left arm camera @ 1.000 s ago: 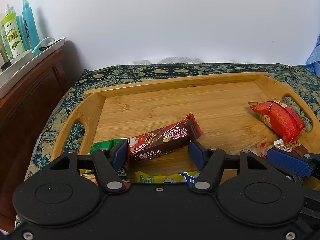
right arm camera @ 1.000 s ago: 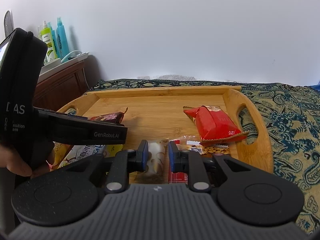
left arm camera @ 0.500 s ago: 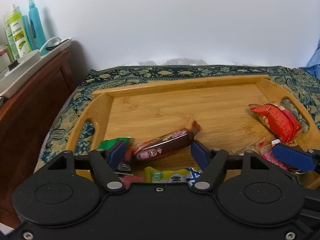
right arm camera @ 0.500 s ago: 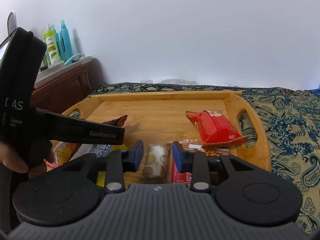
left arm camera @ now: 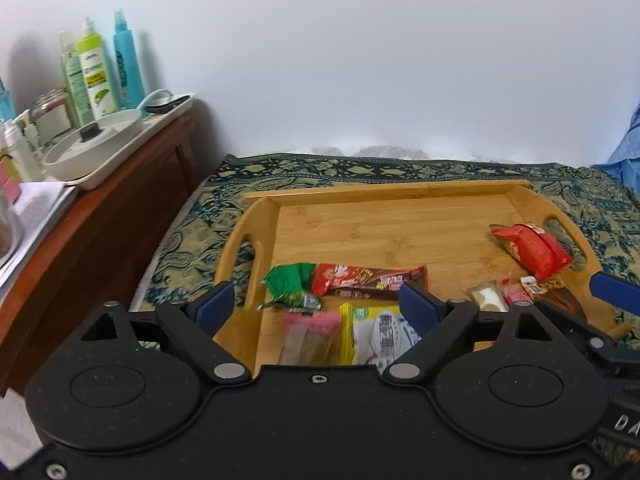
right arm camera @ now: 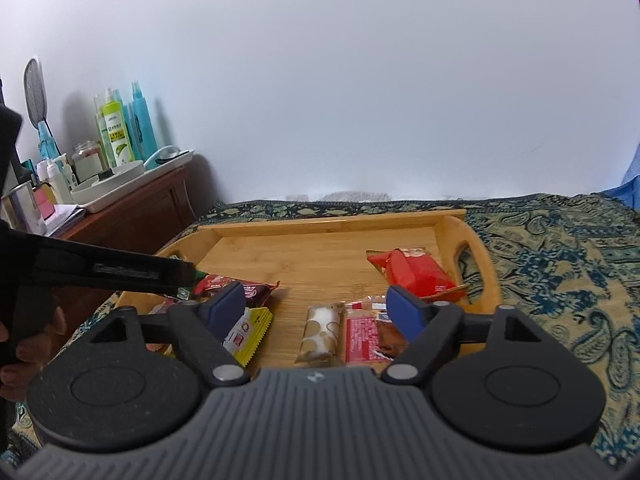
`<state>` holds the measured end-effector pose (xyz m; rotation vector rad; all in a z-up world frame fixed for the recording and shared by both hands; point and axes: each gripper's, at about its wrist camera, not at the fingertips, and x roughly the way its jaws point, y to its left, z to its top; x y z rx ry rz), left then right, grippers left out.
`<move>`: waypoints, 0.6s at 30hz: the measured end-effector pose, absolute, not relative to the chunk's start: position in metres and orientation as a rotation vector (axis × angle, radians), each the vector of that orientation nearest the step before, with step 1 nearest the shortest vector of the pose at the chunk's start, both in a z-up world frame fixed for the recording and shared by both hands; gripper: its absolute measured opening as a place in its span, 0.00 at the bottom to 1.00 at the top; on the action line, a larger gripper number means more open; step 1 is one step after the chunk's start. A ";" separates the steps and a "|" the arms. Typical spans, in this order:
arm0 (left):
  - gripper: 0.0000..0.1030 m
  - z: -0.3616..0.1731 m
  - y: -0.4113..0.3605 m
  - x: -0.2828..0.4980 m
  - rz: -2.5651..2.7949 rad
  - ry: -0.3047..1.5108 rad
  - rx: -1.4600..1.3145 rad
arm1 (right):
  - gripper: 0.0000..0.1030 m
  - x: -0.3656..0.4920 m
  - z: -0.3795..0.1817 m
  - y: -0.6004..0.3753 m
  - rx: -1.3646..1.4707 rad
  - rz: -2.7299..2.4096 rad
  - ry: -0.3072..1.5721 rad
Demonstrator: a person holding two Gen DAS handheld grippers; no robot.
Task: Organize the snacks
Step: 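Open the left tool on the tray while the right tool releases the cookie pack, then withdraw both open tools back over the remaining snacks on the bedspread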
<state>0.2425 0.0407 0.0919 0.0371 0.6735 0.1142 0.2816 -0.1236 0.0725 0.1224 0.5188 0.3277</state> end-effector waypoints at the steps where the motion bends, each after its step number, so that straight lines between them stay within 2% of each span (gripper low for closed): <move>1: 0.90 0.094 0.041 0.237 0.113 0.669 0.036 | 0.87 0.279 0.074 -0.126 0.122 0.325 0.515; 11: 0.95 0.101 0.037 0.175 0.096 0.638 0.020 | 0.98 0.247 0.084 -0.148 0.188 0.295 0.484; 18: 0.95 0.089 0.036 0.139 0.071 0.630 0.015 | 0.99 0.224 0.081 -0.159 0.195 0.261 0.481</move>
